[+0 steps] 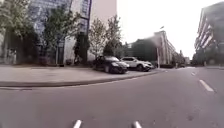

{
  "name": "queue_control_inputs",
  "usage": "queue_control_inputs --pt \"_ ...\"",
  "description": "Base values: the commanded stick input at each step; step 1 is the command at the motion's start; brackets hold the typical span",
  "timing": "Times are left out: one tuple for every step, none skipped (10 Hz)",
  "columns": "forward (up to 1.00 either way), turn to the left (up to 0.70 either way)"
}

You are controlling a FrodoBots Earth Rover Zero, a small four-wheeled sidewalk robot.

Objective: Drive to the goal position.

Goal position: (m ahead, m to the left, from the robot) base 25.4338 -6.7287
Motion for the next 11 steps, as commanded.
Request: queue_control_inputs --pt "0.7 0.0" --pt "0.7 -0.11" --pt "0.7 -0.11" --pt "0.7 -0.11" --pt "0.7 -0.11" --pt "0.7 -0.11" --pt "0.7 -0.11" --pt "0.7 -0.11" --pt "0.7 -0.11" --pt "0.7 -0.11" --pt "0.7 -0.11"
